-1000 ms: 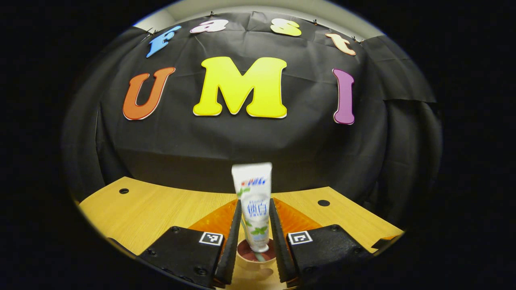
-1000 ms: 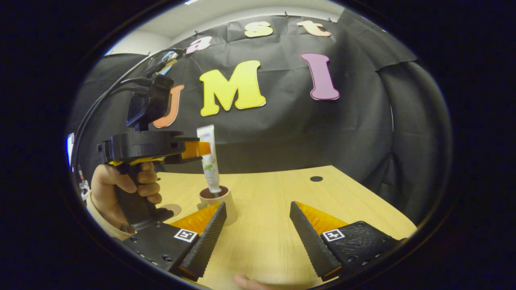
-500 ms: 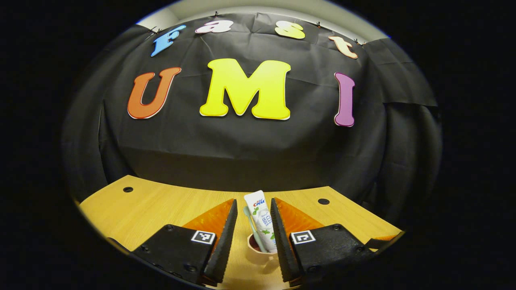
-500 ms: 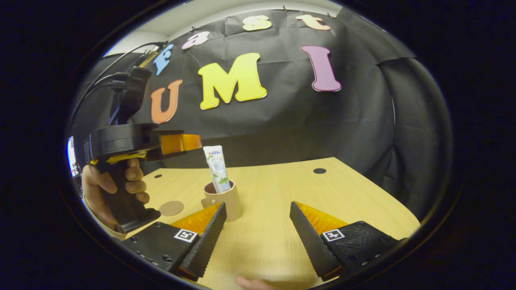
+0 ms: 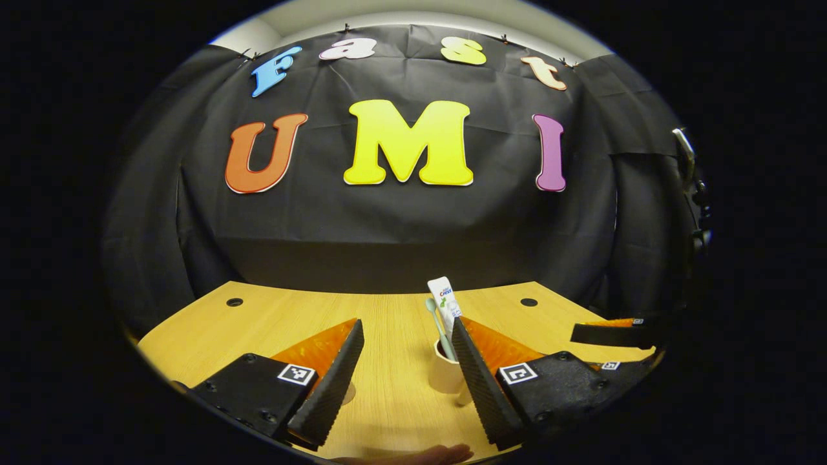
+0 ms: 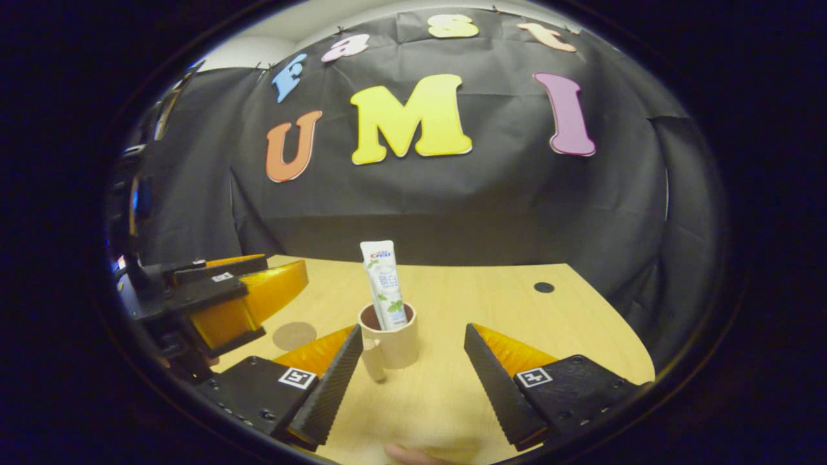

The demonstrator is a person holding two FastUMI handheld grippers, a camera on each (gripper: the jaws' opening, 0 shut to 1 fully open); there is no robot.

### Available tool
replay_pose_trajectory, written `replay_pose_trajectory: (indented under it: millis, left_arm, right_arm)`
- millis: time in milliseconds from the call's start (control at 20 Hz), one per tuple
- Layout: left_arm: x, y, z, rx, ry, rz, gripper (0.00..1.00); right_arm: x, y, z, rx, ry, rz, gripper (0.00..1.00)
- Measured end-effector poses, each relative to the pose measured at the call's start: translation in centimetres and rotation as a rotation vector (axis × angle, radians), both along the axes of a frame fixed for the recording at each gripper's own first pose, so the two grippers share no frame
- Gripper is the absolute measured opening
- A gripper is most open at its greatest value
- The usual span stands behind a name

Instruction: Put the toothbrush and toothpaste on the desktop into the cup, then pick up the cup and place it on the coaster on the desktop.

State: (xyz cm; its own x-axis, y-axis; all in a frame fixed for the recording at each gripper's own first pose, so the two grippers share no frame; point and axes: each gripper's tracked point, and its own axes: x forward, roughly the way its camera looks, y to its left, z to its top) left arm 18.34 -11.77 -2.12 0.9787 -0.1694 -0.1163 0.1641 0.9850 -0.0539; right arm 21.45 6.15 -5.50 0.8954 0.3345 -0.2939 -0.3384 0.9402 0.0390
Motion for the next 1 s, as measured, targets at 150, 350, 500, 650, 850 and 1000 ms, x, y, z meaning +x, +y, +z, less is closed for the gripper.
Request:
replay_pose_trajectory:
  millis: [150, 350, 500, 650, 850, 1000]
  left_arm:
    - [-1.6, 2.3, 0.0, 0.035, -0.026, 0.033, 0.94]
    - [-4.3, 4.2, -1.0, 0.042, -0.031, 0.051, 0.97]
    - [-6.7, 5.7, -2.0, 0.02, -0.026, 0.057, 0.97]
    - [-8.6, 7.4, -2.8, 0.057, -0.034, 0.064, 0.97]
    - [-9.9, 9.6, -4.2, 0.047, -0.019, 0.092, 0.97]
    - [-10.5, 10.4, -5.2, 0.034, 0.011, 0.099, 0.97]
  right_arm:
    - [1.3, 1.8, -0.4, -0.047, 0.091, 0.024, 0.96]
    - [3.2, 4.2, -1.4, -0.104, 0.205, 0.045, 0.96]
    - [5.0, 4.7, -2.8, -0.136, 0.332, 0.006, 0.96]
    - [5.6, 5.1, -5.1, -0.151, 0.504, -0.057, 0.94]
    - [6.1, 5.5, -8.1, -0.225, 0.64, -0.107, 0.92]
    - [5.9, 5.8, -10.6, -0.226, 0.768, -0.162, 0.91]
